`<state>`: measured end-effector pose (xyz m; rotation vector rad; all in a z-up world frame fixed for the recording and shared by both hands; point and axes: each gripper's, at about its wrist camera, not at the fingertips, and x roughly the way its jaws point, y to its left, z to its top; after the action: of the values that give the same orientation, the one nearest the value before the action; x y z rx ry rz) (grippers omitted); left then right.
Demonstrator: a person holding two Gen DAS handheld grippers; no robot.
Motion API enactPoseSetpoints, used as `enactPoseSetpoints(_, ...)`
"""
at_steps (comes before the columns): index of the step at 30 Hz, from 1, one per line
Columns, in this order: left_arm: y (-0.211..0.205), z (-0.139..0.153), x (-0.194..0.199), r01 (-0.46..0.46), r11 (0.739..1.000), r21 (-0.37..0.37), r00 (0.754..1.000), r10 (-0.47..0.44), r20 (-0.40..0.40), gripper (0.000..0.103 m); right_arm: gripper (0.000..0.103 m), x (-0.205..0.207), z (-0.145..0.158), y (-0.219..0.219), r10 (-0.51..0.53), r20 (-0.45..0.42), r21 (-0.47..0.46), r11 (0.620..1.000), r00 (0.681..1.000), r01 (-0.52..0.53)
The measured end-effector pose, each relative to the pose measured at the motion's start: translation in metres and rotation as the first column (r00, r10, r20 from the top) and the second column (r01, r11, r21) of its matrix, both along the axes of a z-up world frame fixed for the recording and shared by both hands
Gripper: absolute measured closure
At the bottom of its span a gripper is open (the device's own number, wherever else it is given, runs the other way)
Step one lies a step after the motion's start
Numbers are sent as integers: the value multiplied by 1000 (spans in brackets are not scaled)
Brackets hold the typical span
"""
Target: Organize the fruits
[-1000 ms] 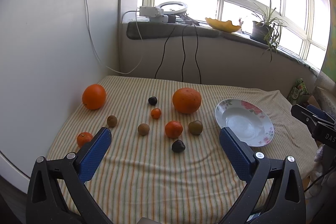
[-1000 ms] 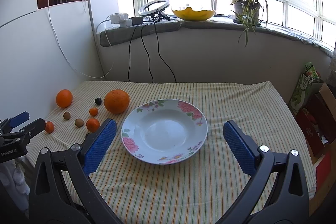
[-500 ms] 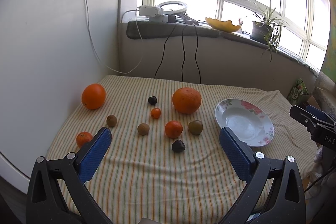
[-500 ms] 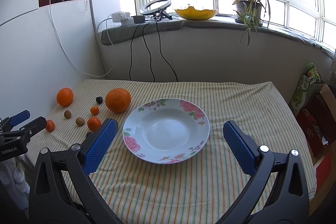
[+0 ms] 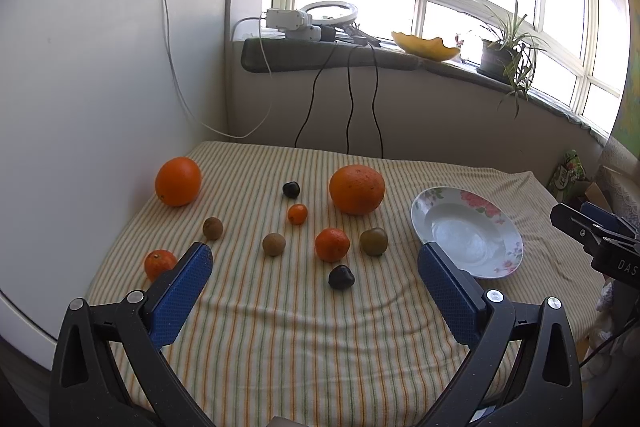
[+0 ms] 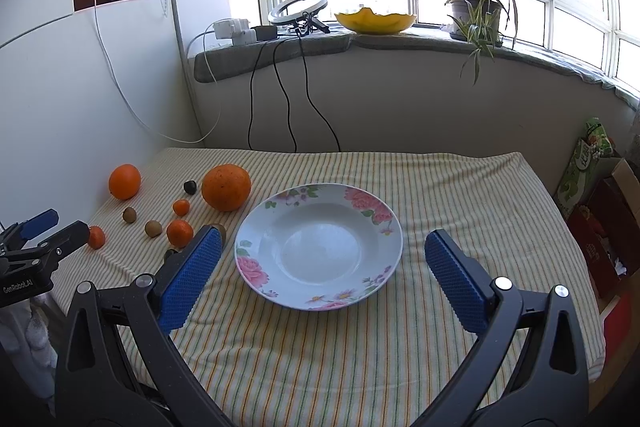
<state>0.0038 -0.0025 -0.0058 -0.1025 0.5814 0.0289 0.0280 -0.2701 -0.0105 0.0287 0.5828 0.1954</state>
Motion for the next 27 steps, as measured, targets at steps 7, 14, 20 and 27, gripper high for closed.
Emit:
enactPoseSetpoints(7,4,-5,3,-2,1000,-5,1000,2,-9,1,0,3,-2,3,16,-13,1,1000,1000,-16)
enactPoseSetpoints(14,13,-12,9,-3,1000,-21,1000,3,-28,5,0,10,-4,8,46,-21,3,999,999,-46)
enactPoseSetpoints(20,16,-17,21,16,999,-49,999,-18,-44,5,0,26,-6,15,89,-45,19,996,995,-88)
enactPoseSetpoints(27,13,-25,46,67,994,-88,995,-73,-68,8,0,55,-12,27,153,-101,39,988,983,-150)
